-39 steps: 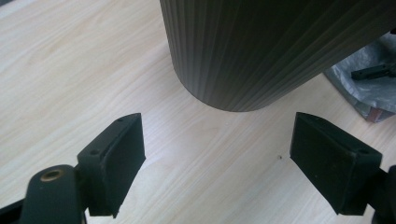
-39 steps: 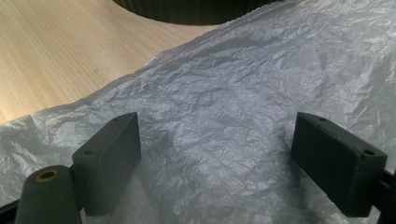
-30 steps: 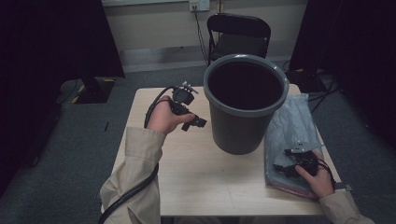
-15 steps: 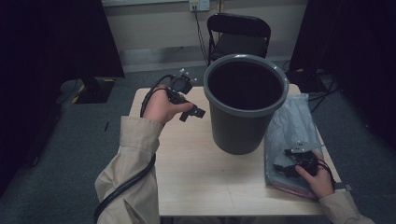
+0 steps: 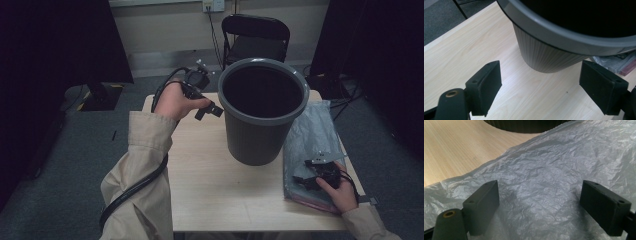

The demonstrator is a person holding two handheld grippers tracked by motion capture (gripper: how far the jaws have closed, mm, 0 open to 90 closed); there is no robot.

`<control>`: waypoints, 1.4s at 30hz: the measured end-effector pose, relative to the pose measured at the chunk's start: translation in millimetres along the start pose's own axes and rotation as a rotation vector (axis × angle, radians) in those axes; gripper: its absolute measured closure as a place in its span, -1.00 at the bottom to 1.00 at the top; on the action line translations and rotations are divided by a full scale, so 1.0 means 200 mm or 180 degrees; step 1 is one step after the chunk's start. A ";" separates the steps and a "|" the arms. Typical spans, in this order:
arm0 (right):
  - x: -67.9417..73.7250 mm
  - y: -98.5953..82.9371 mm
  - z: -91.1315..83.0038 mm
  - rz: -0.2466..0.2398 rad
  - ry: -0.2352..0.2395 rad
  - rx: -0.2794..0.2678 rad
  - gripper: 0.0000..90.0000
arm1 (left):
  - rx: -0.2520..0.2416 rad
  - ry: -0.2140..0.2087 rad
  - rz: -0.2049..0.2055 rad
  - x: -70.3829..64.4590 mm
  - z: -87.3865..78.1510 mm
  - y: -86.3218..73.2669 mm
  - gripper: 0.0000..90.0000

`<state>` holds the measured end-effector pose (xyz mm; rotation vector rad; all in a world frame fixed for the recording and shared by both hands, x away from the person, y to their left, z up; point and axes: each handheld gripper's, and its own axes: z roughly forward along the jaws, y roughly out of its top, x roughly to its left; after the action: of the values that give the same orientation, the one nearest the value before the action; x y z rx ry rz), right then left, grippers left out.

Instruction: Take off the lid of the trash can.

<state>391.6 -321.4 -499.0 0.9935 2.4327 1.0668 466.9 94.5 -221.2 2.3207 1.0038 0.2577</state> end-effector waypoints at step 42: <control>0.01 -0.01 -0.01 0.0020 -0.0024 -0.0002 -0.66 | -0.0024 0.0312 -0.1089 0.10 0.15 0.30 0.27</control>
<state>388.6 -321.8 -499.0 1.0040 2.4245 1.0639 528.6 63.9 -212.0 2.1012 1.4226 0.2373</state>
